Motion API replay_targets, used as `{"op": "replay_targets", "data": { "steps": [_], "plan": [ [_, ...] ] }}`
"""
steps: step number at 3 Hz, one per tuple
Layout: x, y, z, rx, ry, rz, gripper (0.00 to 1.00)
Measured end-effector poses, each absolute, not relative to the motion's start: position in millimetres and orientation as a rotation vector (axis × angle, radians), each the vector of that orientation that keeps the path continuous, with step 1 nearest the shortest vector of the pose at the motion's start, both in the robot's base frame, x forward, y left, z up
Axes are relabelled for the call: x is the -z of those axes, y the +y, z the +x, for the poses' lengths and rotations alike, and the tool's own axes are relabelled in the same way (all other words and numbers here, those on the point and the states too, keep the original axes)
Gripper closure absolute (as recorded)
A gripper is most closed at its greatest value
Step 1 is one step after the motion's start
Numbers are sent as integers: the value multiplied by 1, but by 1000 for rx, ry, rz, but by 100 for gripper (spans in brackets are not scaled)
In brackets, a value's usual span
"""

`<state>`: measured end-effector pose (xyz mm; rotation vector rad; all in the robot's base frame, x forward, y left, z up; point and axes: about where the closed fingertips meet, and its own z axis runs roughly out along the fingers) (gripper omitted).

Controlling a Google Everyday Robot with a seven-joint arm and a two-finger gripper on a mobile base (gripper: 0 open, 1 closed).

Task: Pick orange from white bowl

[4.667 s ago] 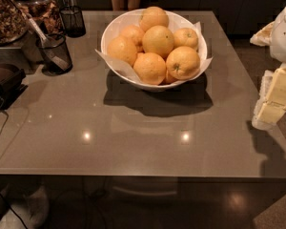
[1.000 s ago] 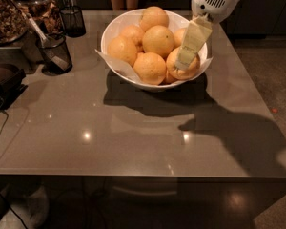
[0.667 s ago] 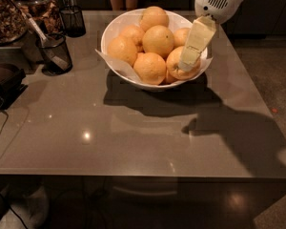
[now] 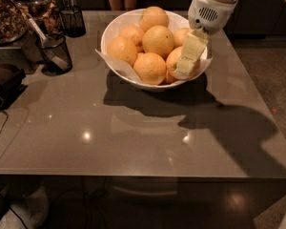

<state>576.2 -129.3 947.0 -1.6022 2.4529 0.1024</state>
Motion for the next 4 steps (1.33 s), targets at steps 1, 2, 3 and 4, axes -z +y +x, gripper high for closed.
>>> {"op": "replay_targets", "data": {
  "steps": [1,2,3,4],
  "plan": [
    [-936,-126,577,-93,2466,-1623,23],
    [-931,-126,581,-82,2471,-1633,17],
    [-929,-127,585,-71,2471,-1640,32],
    [-929,-127,585,-72,2471,-1641,55]
  ]
}}
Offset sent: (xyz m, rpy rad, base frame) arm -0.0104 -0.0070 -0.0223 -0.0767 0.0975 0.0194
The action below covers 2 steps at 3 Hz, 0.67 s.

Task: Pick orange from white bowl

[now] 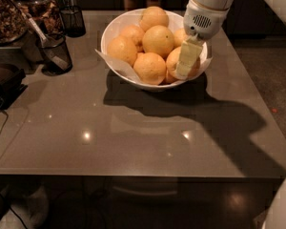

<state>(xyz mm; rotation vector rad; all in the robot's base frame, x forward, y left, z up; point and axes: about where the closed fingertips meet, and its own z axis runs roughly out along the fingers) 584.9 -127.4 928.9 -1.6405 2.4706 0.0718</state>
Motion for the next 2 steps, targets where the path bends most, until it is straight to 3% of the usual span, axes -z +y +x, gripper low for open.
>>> {"op": "replay_targets", "data": {
  "steps": [2],
  "plan": [
    [-934,-124,585,-77,2416,-1639,99]
  ]
}}
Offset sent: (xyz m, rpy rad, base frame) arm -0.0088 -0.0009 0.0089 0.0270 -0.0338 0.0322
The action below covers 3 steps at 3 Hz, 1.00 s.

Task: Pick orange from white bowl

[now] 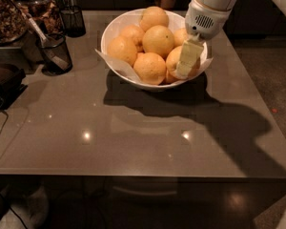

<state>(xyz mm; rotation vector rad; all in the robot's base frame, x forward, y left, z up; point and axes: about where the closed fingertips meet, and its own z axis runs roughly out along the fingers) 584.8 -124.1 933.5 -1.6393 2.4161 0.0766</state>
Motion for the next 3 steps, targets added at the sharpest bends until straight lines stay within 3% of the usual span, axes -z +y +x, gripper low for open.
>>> {"op": "replay_targets", "data": {
  "steps": [3],
  "plan": [
    [-964,-128,566,-88,2291,-1645,100]
  ]
}}
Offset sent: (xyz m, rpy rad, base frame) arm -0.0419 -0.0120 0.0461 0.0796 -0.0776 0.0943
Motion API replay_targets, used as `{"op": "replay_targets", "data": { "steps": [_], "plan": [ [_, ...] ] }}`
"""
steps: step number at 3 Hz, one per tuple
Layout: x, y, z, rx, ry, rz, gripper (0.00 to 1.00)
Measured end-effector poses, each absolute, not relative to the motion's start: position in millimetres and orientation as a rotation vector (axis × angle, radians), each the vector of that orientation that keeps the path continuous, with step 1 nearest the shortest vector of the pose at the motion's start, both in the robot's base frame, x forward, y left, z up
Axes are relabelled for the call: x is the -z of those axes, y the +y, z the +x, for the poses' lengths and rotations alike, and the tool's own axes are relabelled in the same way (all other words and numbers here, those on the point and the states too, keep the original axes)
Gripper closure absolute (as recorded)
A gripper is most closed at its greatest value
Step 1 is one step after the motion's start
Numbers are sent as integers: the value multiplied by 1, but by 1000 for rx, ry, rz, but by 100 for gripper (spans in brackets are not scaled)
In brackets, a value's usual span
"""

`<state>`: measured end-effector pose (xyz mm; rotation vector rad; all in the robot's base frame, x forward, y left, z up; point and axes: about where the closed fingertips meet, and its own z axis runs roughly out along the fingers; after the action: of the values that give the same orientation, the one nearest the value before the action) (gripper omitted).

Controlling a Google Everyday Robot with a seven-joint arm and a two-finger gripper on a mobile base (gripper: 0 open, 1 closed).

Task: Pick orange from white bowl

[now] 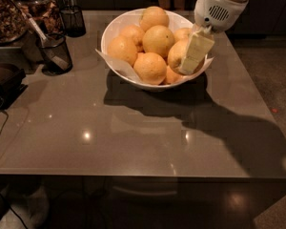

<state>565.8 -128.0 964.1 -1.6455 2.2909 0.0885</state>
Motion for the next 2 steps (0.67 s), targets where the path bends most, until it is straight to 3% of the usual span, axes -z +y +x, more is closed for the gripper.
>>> {"op": "replay_targets", "data": {
  "steps": [2],
  "plan": [
    [-1000,-121,521,-107,2214,-1668,100]
  ]
}}
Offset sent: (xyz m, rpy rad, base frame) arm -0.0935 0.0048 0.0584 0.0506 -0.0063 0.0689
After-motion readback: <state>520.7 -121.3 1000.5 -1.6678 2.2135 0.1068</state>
